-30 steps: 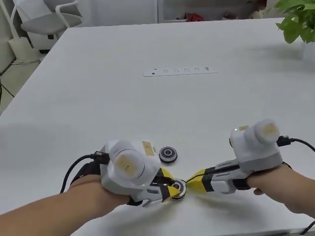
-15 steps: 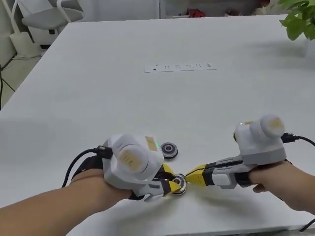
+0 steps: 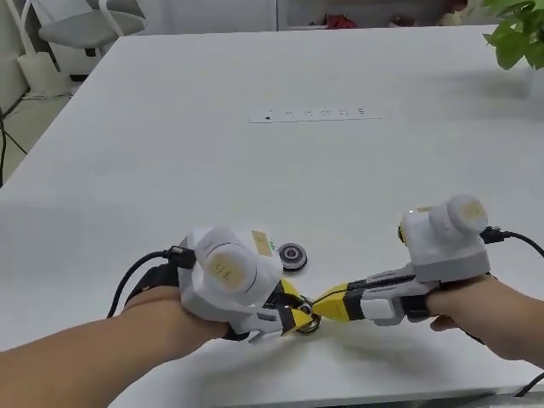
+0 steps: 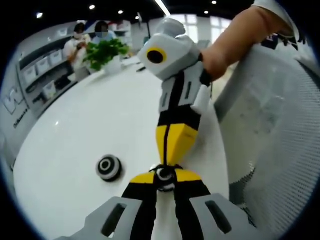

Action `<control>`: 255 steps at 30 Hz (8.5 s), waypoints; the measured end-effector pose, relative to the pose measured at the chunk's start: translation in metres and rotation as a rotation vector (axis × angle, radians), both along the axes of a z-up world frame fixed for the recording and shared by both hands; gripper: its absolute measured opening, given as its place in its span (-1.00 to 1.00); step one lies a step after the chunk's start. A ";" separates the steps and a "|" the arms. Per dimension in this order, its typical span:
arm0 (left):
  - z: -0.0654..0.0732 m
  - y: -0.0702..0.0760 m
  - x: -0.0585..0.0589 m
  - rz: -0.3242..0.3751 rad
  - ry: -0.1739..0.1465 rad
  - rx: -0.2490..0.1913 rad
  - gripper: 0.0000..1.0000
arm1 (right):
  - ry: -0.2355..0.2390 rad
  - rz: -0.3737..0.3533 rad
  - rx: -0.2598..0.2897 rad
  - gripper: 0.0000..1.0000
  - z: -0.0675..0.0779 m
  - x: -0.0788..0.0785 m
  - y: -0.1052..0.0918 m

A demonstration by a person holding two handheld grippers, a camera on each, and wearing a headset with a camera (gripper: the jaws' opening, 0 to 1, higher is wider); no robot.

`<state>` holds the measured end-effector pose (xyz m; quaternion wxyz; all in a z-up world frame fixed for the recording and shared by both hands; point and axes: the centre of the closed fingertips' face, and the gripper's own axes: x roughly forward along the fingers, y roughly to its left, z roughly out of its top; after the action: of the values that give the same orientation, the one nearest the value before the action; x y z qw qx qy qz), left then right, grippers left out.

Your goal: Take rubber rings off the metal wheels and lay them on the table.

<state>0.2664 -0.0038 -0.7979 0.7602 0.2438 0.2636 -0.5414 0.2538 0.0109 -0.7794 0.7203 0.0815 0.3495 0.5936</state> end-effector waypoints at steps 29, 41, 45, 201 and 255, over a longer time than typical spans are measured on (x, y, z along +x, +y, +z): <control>0.038 0.013 -0.013 -0.080 0.002 -0.083 -0.52 | -0.039 0.035 -0.005 -1.00 0.013 0.007 -0.007; 0.075 0.053 -0.011 0.043 -0.022 -0.188 -0.24 | -0.064 0.025 0.022 -1.00 0.036 0.010 0.001; 0.078 0.066 -0.010 0.085 -0.041 -0.191 -0.15 | -0.071 0.026 0.033 -1.00 0.041 0.009 0.009; 0.009 0.034 0.072 0.145 0.091 -0.129 -0.27 | -0.325 -0.067 -0.205 -0.37 -0.023 0.087 -0.007; 0.002 0.016 0.088 0.198 0.034 -0.168 -0.73 | -0.327 -0.108 -0.181 -0.54 -0.028 0.093 0.006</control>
<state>0.3540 0.0125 -0.7959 0.8231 0.1429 0.2532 -0.4879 0.3470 0.0166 -0.8070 0.8028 -0.0622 0.2750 0.5254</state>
